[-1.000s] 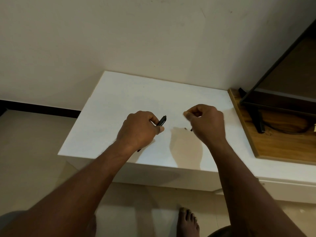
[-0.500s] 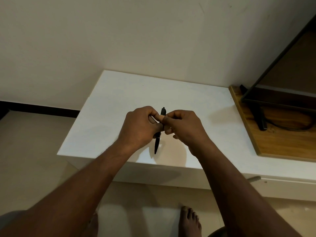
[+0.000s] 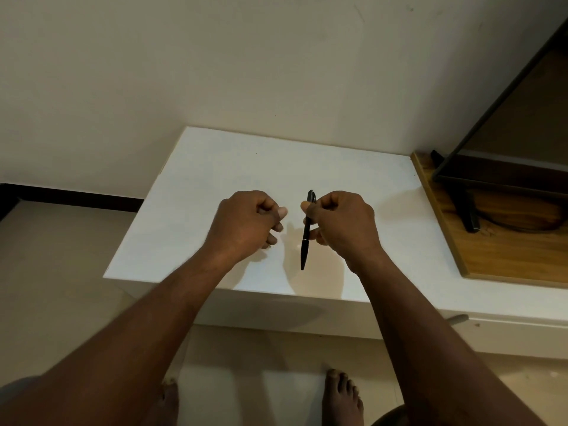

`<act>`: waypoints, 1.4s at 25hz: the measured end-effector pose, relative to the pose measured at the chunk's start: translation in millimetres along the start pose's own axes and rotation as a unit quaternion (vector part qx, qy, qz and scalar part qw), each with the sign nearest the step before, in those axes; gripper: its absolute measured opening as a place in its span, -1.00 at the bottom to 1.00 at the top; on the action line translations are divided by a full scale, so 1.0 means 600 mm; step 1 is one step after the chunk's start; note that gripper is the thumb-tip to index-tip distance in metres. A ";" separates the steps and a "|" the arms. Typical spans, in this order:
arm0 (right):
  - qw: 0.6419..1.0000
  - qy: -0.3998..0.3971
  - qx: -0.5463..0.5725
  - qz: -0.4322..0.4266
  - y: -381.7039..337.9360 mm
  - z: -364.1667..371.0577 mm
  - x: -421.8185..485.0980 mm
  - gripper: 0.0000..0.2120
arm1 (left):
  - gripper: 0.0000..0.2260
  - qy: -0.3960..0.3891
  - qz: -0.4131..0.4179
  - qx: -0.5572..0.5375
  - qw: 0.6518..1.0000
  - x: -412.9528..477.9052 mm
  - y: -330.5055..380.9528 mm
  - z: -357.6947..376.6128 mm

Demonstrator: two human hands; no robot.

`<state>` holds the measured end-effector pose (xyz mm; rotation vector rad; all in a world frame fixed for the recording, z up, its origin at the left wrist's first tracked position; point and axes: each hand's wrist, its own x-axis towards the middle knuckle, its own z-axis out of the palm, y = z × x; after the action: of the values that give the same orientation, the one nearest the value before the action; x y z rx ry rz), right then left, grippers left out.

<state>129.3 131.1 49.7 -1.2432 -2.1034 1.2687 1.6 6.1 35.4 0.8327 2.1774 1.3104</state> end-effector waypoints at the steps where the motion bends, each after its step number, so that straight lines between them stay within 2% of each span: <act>1: 1.000 -0.009 -0.014 0.006 0.006 0.002 0.001 -0.76 | -0.87 0.034 -0.001 0.043 0.999 0.006 -0.011 -0.004; 4: 0.998 -0.034 -0.043 0.029 0.026 0.012 0.006 -0.75 | -0.87 0.091 -0.017 0.168 0.981 0.016 -0.040 -0.008; 7: 0.994 -0.040 -0.097 0.021 0.042 0.026 0.012 -0.77 | -0.62 0.101 -0.040 0.195 0.975 0.015 -0.055 0.007; 10: 0.989 -0.030 -0.147 0.010 0.054 0.038 0.013 -0.78 | -0.56 0.108 -0.032 0.229 0.967 0.018 -0.059 0.021; 15: 0.982 0.006 -0.190 0.001 0.065 0.046 0.014 -0.75 | -0.60 0.099 -0.009 0.284 0.954 0.014 -0.056 0.031; 24: 0.980 0.030 -0.197 0.002 0.072 0.044 0.023 -0.75 | -0.73 0.082 -0.030 0.309 0.947 0.013 -0.047 0.026; 35: 0.972 0.059 -0.225 -0.011 0.050 0.020 0.017 -0.72 | -0.83 0.063 -0.002 0.386 0.920 0.000 -0.032 0.022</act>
<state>130.4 139.5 16.6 -1.4272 -2.3851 0.7011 5.1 7.2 12.1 1.0262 2.8312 0.4631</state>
